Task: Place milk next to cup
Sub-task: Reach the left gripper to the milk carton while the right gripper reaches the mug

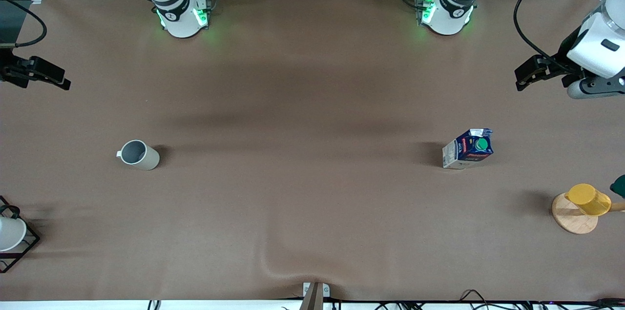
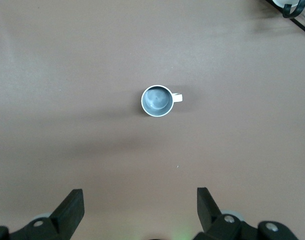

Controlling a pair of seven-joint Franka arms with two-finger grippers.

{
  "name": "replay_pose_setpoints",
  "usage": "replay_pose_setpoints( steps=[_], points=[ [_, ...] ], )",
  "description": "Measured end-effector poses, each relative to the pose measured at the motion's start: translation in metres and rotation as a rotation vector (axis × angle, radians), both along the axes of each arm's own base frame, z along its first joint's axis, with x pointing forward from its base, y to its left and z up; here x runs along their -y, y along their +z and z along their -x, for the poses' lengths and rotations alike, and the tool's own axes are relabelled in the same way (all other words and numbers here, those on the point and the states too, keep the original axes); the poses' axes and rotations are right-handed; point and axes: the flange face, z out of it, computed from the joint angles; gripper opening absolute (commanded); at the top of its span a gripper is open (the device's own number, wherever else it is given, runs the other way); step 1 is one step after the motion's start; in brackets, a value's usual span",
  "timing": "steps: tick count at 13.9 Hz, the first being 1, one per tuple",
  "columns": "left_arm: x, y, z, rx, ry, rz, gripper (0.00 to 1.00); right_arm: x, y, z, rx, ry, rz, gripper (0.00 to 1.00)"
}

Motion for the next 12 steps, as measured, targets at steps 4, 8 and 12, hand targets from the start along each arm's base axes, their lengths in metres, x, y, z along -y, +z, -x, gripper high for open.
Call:
replay_pose_setpoints(
  steps=[4, 8, 12],
  points=[
    [0.001, -0.001, 0.000, -0.005, 0.002, 0.017, 1.00, 0.000, 0.000, 0.000, 0.000, 0.000, 0.000, 1.00],
    [0.000, -0.017, -0.009, -0.029, 0.004, 0.018, 1.00, 0.000, 0.000, 0.000, 0.000, 0.000, 0.000, 1.00],
    [-0.002, -0.080, -0.046, -0.053, 0.005, 0.027, 1.00, 0.000, -0.004, -0.002, -0.009, 0.001, 0.000, 1.00]
  ],
)
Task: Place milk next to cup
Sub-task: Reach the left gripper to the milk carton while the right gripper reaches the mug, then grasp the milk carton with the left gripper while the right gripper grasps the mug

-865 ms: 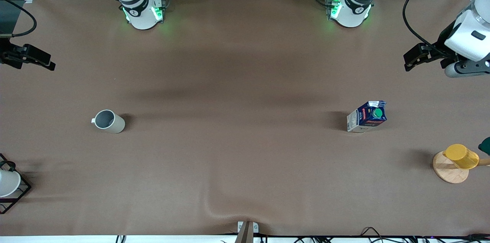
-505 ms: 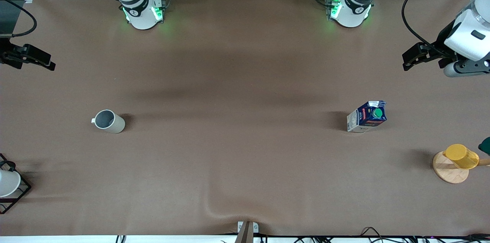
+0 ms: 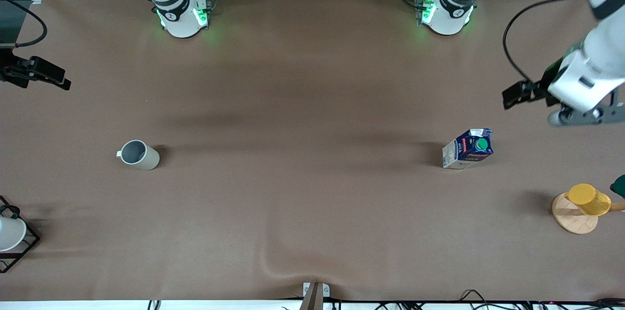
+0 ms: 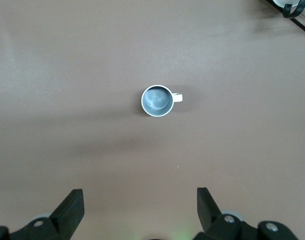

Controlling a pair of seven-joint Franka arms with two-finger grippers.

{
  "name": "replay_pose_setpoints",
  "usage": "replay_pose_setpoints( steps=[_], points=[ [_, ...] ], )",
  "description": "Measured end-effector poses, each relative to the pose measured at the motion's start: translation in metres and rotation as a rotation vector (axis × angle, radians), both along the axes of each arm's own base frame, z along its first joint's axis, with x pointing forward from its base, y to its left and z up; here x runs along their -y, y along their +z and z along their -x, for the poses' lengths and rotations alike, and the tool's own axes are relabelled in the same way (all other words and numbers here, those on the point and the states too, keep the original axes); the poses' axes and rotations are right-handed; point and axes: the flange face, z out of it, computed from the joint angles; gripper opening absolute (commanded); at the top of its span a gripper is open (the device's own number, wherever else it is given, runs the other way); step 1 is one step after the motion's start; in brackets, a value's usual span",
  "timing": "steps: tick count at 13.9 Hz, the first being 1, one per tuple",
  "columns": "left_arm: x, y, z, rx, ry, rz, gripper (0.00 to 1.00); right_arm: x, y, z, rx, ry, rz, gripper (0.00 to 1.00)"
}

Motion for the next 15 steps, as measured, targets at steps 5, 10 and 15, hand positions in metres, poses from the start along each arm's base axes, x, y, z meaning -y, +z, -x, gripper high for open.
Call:
replay_pose_setpoints(
  steps=[5, 10, 15],
  points=[
    [0.003, -0.097, -0.037, -0.047, -0.004, 0.016, 1.00, 0.003, -0.051, -0.028, -0.067, -0.003, 0.000, 1.00],
    [0.003, -0.157, -0.032, -0.072, -0.006, 0.018, 1.00, 0.005, -0.090, -0.054, -0.061, -0.004, 0.002, 1.00],
    [0.002, -0.173, -0.023, -0.105, -0.007, 0.014, 1.00, -0.028, -0.231, -0.110, -0.114, 0.050, 0.006, 1.00]
  ],
)
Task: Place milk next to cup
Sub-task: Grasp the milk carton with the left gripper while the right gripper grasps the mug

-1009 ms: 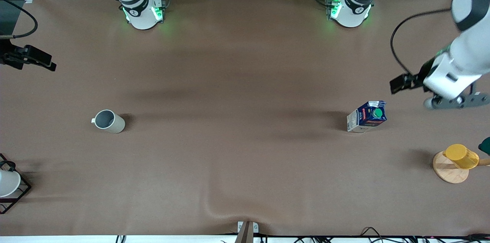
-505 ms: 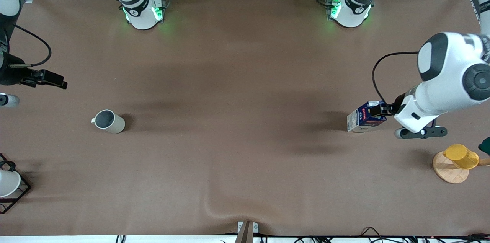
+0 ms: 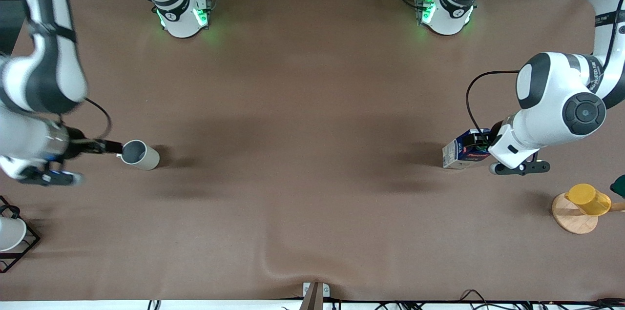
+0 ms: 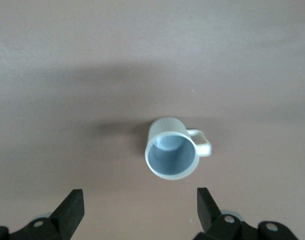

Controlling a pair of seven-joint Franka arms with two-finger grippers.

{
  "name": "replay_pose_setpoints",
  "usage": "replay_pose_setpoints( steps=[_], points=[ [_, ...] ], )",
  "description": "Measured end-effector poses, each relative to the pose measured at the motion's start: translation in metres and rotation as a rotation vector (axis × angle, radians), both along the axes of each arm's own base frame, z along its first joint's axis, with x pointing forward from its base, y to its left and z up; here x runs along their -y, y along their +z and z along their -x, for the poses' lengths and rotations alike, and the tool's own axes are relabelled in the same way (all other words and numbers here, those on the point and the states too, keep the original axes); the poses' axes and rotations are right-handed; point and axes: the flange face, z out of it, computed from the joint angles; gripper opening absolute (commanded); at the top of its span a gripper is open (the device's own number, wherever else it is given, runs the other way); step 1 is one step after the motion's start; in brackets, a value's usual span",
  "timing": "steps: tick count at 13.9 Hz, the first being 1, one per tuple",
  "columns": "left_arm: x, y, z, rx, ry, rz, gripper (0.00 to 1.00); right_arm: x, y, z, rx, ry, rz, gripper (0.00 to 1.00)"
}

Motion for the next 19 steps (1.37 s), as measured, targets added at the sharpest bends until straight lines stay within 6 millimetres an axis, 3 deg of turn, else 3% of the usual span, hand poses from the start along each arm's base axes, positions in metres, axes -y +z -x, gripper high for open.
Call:
replay_pose_setpoints(
  steps=[2, 4, 12, 19],
  points=[
    [0.000, -0.003, 0.002, -0.007, 0.000, -0.001, 1.00, -0.019, -0.033, -0.006, -0.028, 0.026, 0.002, 1.00],
    [-0.001, -0.007, 0.003, -0.013, 0.001, -0.002, 1.00, -0.021, -0.048, -0.007, -0.049, 0.029, 0.003, 1.00],
    [-0.008, -0.025, 0.006, -0.031, -0.018, -0.043, 1.00, -0.006, -0.055, -0.005, -0.063, 0.007, 0.005, 1.00],
    [-0.008, -0.030, 0.006, -0.039, -0.020, -0.045, 0.99, -0.003, -0.084, 0.015, -0.035, 0.014, 0.002, 1.00]
  ],
)
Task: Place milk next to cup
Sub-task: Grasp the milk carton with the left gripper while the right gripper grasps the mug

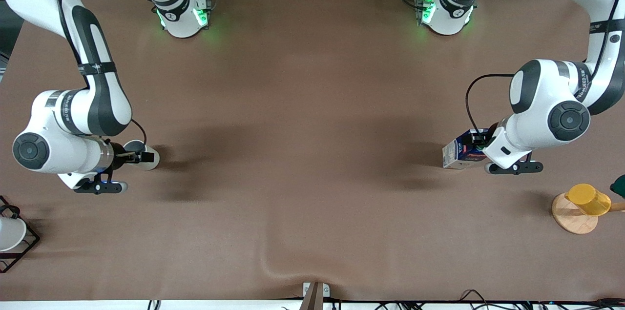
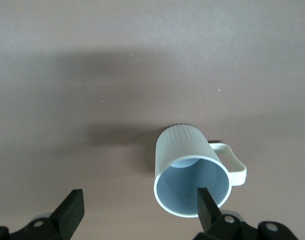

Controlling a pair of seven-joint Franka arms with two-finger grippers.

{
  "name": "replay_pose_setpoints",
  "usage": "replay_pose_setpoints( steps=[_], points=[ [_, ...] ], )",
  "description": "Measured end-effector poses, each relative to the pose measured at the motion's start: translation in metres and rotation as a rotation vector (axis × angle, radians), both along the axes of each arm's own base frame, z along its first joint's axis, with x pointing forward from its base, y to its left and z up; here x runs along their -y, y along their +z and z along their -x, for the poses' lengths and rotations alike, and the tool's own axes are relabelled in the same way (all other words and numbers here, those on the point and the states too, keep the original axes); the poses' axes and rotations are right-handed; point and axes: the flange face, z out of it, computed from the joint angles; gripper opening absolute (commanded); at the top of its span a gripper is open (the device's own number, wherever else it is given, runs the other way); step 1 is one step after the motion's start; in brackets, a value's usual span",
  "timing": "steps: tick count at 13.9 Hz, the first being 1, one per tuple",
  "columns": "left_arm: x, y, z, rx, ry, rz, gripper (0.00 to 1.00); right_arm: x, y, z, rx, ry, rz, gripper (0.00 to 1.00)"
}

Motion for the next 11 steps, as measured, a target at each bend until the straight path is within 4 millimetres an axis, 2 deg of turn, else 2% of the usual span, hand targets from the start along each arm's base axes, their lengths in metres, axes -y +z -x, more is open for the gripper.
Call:
replay_pose_setpoints(
  steps=[5, 11],
  points=[
    [0.001, -0.005, 0.000, -0.007, -0.002, 0.001, 0.73, 0.014, -0.009, 0.014, -0.030, 0.021, -0.012, 1.00],
    [0.002, -0.005, -0.001, -0.003, -0.003, 0.002, 0.55, 0.014, -0.021, 0.019, -0.033, 0.033, -0.015, 1.00]
  ],
)
